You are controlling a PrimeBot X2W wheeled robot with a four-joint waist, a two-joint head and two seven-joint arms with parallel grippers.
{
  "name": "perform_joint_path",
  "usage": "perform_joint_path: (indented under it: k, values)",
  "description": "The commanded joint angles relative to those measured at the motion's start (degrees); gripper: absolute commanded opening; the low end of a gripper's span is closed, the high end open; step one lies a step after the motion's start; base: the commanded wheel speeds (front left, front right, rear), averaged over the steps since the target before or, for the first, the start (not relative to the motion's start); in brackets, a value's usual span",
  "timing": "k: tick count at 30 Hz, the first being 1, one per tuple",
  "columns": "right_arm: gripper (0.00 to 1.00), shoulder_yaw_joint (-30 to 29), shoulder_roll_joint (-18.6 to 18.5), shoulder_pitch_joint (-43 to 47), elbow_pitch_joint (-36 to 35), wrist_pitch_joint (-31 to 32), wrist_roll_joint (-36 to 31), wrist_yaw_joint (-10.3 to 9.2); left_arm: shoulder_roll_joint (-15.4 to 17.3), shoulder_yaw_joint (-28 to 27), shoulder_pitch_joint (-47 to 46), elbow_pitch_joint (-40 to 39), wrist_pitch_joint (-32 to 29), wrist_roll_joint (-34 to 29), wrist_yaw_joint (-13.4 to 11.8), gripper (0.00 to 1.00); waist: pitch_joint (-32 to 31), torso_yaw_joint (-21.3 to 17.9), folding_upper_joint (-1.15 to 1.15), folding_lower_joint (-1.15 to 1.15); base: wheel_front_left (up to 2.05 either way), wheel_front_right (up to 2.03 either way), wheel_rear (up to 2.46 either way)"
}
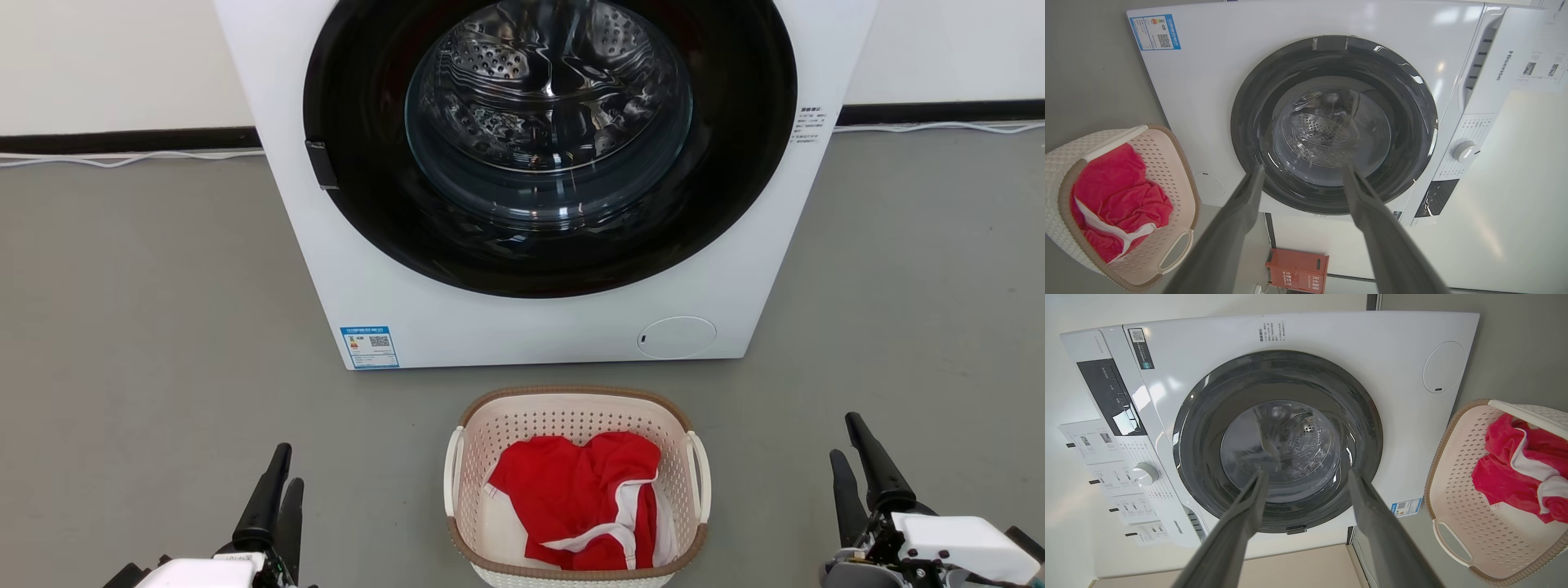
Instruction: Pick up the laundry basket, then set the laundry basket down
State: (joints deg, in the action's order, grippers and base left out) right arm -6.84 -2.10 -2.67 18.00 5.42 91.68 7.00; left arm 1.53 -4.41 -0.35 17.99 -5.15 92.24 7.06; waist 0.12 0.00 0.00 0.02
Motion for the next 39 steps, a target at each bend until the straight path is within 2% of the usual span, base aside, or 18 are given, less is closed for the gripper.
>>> perform_joint_path:
  k: [1, 5, 15, 39]
  values:
    - [1.0, 0.5, -0.4, -1.6, -1.8, -0.8, -0.8, 0.07, 0.4, 0.2, -1.7, -1.9, 0.5, -0.1, 0.0, 1.0, 0.0, 0.0, 0.0, 0.07, 0.0, 0.0, 0.0]
    - [1.0, 1.0, -0.4, -1.5, -2.2, -1.5, -1.8, 0.09, 0.4, 0.6, -1.5, -2.3, 1.2, -0.3, 0.0, 1.0, 0.2, 0.0, 0.0, -0.01, 0.0, 0.0, 0.0]
    - [1.0, 1.9, -0.4, -1.5, -2.7, -3.0, -5.6, 0.12, 0.5, 1.3, -1.4, -2.7, 2.7, -3.4, 0.1, 1.0, 0.2, 0.1, 0.0, -0.02, 0.0, 0.0, 0.0]
    - [1.0, 2.5, -0.5, -2.1, -3.0, -7.0, -29.0, 0.2, 0.7, 1.6, -1.0, -3.6, 6.8, -20.8, 0.2, 1.0, 0.3, 0.6, 0.0, -0.02, 0.0, 0.0, 0.0]
